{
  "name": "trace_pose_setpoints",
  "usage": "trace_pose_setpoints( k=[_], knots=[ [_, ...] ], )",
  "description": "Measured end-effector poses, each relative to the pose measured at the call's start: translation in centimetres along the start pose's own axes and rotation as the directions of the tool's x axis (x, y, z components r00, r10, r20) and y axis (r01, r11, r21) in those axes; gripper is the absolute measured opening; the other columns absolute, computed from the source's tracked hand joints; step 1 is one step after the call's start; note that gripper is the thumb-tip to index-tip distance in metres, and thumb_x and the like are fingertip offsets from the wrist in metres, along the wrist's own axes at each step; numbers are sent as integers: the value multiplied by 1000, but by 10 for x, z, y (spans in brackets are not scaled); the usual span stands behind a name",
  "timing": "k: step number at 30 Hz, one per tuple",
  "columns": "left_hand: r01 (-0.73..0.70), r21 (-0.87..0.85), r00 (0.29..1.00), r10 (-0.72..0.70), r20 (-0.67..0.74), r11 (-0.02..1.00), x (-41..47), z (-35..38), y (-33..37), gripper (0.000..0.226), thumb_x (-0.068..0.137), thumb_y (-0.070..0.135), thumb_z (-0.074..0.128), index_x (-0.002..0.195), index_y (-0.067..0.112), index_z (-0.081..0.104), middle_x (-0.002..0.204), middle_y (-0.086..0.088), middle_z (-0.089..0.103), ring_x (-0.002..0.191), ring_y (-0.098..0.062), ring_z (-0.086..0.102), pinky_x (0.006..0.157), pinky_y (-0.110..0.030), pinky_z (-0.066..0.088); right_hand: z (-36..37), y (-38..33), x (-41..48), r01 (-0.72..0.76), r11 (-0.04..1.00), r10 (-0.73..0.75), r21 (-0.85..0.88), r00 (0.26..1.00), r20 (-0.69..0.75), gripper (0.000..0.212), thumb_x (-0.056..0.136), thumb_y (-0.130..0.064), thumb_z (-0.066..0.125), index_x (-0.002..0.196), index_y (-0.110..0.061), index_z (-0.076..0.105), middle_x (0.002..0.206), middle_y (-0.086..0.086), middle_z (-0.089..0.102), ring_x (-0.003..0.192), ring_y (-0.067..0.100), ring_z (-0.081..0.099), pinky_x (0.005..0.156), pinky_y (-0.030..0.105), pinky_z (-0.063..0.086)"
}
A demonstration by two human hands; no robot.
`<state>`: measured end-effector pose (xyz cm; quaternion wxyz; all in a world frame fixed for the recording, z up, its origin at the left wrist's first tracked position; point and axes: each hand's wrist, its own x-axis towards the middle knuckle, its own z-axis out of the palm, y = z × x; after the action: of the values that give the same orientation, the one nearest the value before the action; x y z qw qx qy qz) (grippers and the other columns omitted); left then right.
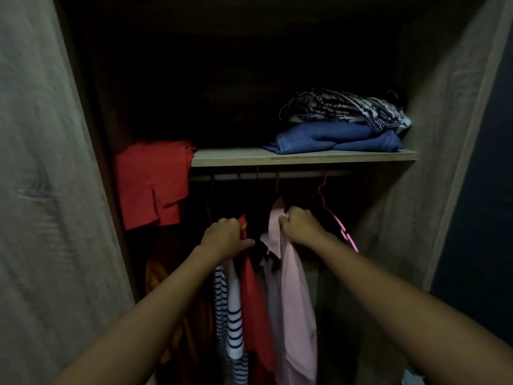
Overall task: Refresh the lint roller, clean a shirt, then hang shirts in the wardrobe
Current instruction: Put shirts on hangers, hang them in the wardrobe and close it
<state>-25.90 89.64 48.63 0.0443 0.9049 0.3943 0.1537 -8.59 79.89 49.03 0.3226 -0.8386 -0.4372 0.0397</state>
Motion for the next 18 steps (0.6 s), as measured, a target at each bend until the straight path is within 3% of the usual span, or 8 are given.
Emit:
trace_pose_setpoints(
  k=[5,8,10,13,16,18],
  knots=[
    [-132,-49,958,115,-262,990,-14,-61,10,28,91,44,62,86,17,67,89,-10,70,90,-33,67,72,-36,52,-33,-32,-9,177,977,-189,-118,976,-107,30,98,-34,49,101,-12,68,106,16,69,96,36,65,77,35,51],
    [-205,-74,868,146,-474,976,-22,-107,17,24,90,38,60,80,16,67,77,-6,69,79,-30,66,64,-34,49,-55,-63,-12,293,950,-307,-106,941,-143,34,95,-38,53,69,-17,59,81,10,65,83,32,64,66,30,45],
    [-218,-71,792,134,-596,973,-18,-134,14,22,89,36,62,86,16,70,84,-6,72,83,-29,67,68,-35,50,-65,-82,-15,367,927,-375,-83,918,-126,41,94,-40,56,64,-13,61,66,8,64,69,27,63,56,29,43],
    [-71,-10,745,46,-666,997,-1,-167,-5,38,90,41,60,108,8,67,108,-13,69,105,-33,61,86,-43,49,-76,-109,-20,448,892,-452,-63,883,-124,45,94,-41,57,67,-6,68,61,13,67,55,24,63,50,32,46],
    [187,9,808,-149,-570,982,12,-183,-29,56,93,52,57,117,2,62,121,-20,64,119,-39,53,99,-50,42,-82,-128,-20,502,865,-499,-28,852,-158,44,92,-37,59,63,-5,66,58,12,66,55,26,64,49,35,49],
    [257,-37,850,-244,-467,966,12,-185,-39,59,93,57,55,117,4,63,124,-21,63,122,-40,52,103,-52,39,-86,-137,-19,515,857,-510,-17,843,-170,42,92,-36,60,62,-7,67,57,7,67,56,21,65,52,32,50]
  ],
)
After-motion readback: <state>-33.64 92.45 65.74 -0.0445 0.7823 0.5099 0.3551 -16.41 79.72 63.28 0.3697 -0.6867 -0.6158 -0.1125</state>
